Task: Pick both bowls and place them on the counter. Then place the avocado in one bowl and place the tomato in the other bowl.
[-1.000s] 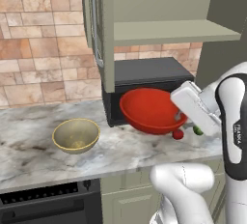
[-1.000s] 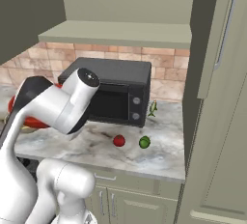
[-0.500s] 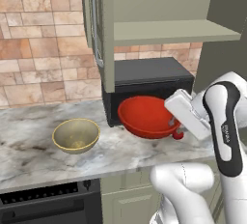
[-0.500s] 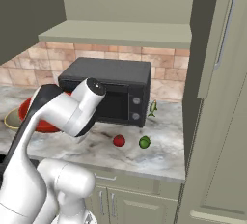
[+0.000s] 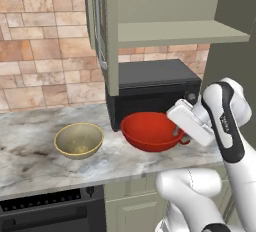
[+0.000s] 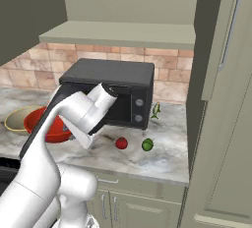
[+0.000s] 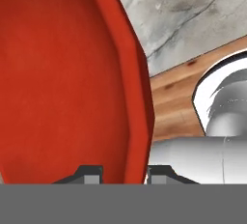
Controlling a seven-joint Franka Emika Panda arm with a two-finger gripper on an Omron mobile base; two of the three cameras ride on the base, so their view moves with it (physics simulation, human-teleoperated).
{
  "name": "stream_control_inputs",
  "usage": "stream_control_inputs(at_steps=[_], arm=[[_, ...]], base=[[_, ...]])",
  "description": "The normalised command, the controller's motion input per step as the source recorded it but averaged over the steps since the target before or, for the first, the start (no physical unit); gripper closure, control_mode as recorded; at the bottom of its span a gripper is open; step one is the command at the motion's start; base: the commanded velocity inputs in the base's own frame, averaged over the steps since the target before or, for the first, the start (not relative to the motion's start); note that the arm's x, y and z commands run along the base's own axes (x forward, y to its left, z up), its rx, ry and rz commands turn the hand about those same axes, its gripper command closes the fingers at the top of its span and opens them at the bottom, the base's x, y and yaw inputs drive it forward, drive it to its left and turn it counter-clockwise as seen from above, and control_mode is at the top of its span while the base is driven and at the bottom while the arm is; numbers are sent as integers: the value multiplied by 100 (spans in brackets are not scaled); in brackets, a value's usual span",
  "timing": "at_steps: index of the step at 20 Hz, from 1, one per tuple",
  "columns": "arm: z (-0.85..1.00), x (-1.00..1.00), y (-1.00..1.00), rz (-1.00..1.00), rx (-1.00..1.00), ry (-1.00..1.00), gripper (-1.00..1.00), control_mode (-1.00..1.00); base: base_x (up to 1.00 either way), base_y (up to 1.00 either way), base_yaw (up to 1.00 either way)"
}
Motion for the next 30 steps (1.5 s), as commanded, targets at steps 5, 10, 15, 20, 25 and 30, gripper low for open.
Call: stream_control_inputs(at_steps=[5,10,15,20,25,30], arm=[[-29,38,0,7,0,9,100,-100],[-28,43,0,0,0,6,100,-100],[-34,25,12,0,0,1,100,-100],[-40,11,7,3,0,-2,100,-100],[-31,36,1,3,0,-4,100,-100],[-23,33,1,3,0,-7,100,-100]], base=[[0,0,0],[0,0,0],[0,0,0],[0,0,0],[0,0,0],[0,0,0]])
